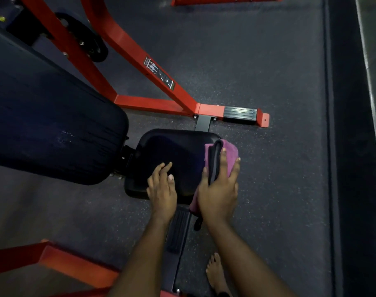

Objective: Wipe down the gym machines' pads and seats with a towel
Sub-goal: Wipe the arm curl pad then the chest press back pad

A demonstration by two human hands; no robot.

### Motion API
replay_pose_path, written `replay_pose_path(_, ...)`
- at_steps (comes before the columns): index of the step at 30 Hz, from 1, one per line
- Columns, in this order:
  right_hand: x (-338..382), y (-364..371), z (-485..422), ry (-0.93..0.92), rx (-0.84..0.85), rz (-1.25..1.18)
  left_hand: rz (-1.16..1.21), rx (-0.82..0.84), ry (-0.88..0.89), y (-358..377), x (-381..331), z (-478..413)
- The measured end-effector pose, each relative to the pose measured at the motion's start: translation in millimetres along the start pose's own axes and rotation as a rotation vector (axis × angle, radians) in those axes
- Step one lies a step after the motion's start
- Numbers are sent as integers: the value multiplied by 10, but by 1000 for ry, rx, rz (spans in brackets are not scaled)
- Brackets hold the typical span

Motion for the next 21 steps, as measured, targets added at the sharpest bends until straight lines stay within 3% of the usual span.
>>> replay_pose_path(4, 375, -18, -750, 63, 96, 149, 8, -4, 0, 5, -2, -1)
replay_pose_path(9, 752, 106, -1318, -19, 270, 290, 5, -10, -3, 20, 1, -16)
replay_pose_path(16, 192, -99, -716, 84, 137, -98, -45, 34, -24, -21, -65, -30)
replay_pose_path(21, -133, -300, -236, 175, 292, -72, -113, 315, -71, -199, -312, -127)
Point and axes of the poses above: each hand's wrist, its own z-axis away from the middle knuckle, its own y-axis out of the palm, x = y × z, the point moved 6 cm from there along -z, towards the middle knuckle, and after that the axes turned 13 degrees about y, right-handed, at the moved point
